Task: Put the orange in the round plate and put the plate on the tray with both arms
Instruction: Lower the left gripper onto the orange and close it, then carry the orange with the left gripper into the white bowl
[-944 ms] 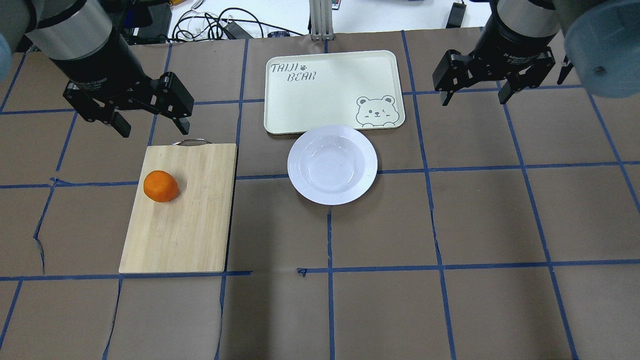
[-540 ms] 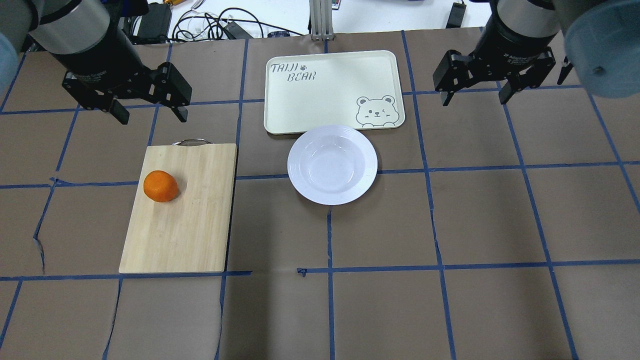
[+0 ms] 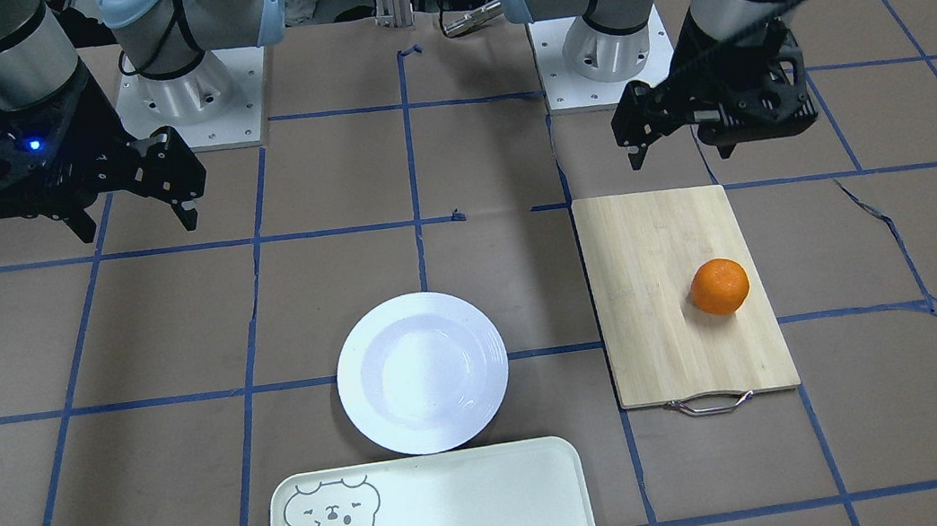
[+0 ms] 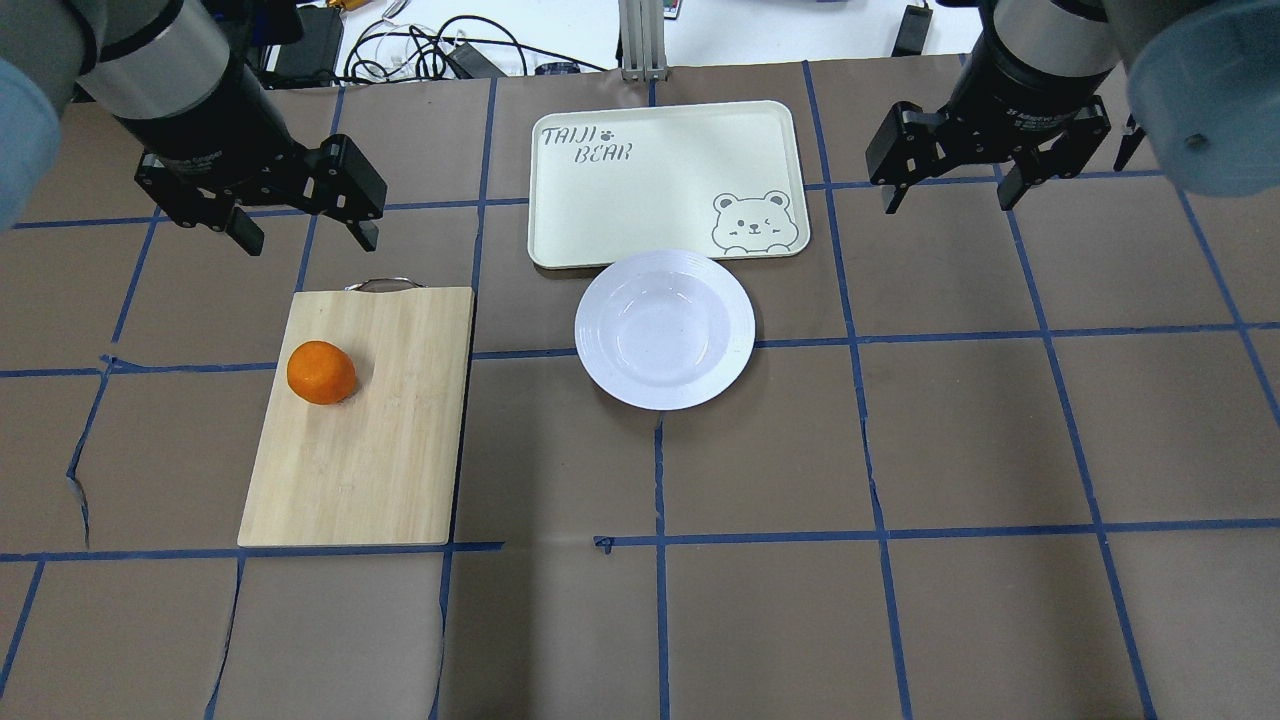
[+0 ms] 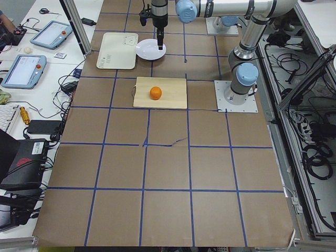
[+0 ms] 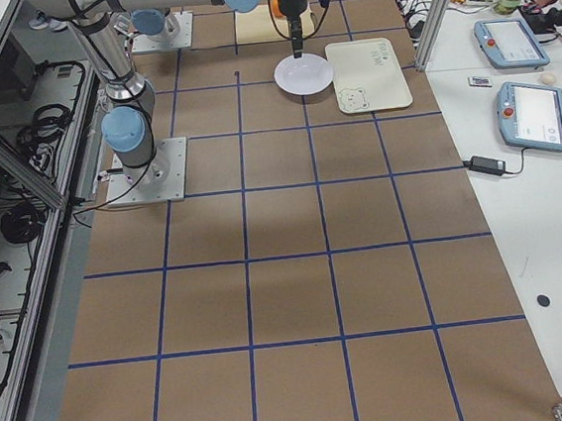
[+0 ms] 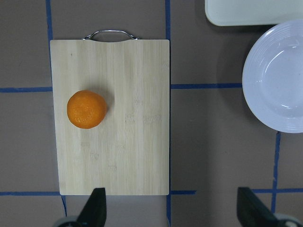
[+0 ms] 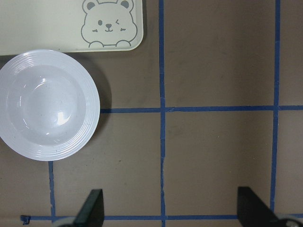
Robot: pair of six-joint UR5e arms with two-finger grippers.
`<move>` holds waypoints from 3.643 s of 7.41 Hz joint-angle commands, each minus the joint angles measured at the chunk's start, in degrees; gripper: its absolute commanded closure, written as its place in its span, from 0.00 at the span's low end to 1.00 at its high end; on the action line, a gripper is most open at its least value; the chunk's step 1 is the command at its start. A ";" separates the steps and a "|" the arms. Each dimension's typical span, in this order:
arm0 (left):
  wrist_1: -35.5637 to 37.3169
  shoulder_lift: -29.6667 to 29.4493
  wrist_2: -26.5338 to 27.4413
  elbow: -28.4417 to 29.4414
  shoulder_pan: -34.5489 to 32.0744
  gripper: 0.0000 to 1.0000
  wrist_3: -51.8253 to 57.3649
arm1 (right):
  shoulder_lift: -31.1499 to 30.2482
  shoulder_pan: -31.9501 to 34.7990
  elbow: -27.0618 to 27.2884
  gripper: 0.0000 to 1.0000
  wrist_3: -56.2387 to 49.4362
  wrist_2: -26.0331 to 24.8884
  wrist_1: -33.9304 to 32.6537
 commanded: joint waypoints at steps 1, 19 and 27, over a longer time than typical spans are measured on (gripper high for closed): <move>18.78 -3.29 2.20 -13.42 5.07 0.03 5.15 | 0.02 0.00 0.03 0.00 0.00 0.02 -0.01; 33.48 -22.89 -5.49 -1.12 -19.57 0.96 -36.66 | 0.02 0.00 0.12 0.00 -0.26 -0.07 0.34; 36.32 -27.23 -9.31 3.46 -23.22 0.00 -39.05 | 0.90 -1.06 -0.58 0.00 0.53 0.81 -0.10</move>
